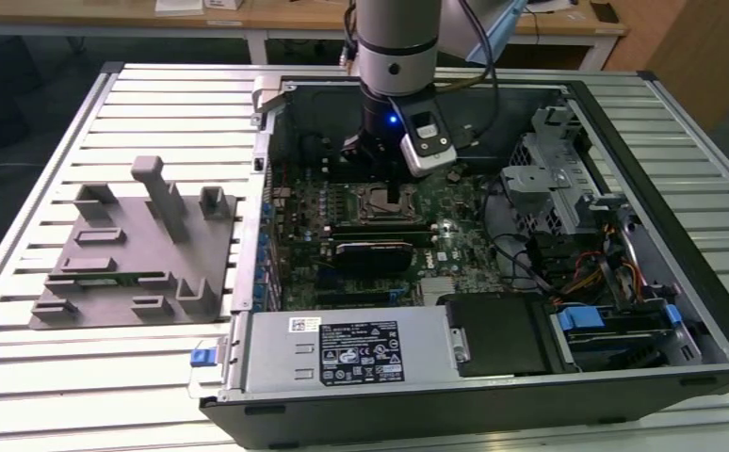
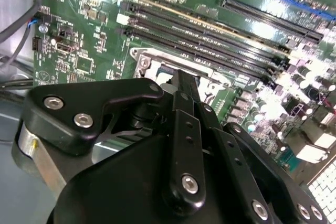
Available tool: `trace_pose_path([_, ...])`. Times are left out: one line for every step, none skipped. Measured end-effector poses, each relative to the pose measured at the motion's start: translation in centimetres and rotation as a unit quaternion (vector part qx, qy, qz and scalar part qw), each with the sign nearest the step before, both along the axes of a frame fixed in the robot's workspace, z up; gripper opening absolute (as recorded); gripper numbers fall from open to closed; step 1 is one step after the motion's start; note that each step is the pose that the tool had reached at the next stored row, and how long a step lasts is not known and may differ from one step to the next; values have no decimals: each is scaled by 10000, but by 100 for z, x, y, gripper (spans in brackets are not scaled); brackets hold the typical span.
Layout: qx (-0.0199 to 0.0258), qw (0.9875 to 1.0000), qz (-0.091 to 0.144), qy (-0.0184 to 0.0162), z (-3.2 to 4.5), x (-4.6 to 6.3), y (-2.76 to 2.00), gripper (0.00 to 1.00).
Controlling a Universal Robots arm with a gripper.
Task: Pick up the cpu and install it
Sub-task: 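Install the second cpu locking lever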
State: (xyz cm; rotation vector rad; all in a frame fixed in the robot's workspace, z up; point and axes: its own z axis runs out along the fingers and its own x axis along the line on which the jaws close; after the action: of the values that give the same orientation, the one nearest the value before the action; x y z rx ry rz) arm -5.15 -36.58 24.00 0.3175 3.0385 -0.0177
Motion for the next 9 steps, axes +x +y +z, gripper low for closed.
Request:
trace_pose_path([0,10000,0,0,-2,0,-14,11])
trace_pose_path([0,10000,0,0,-5,0,-28,11])
trace_pose_path([-1,10000,0,0,-9,0,-40,11])
trace_pose_path([-1,10000,0,0,-13,0,-51,11])
trace_pose_path([0,10000,0,0,-19,-1,-64,11])
trace_pose_path([0,10000,6,0,-25,-3,-75,11])
trace_pose_path([0,10000,21,0,-31,-5,-84,11])
trace_pose_path([0,10000,47,0,-36,-7,-91,11])
trace_pose_path([0,10000,83,0,-42,-10,-95,11])
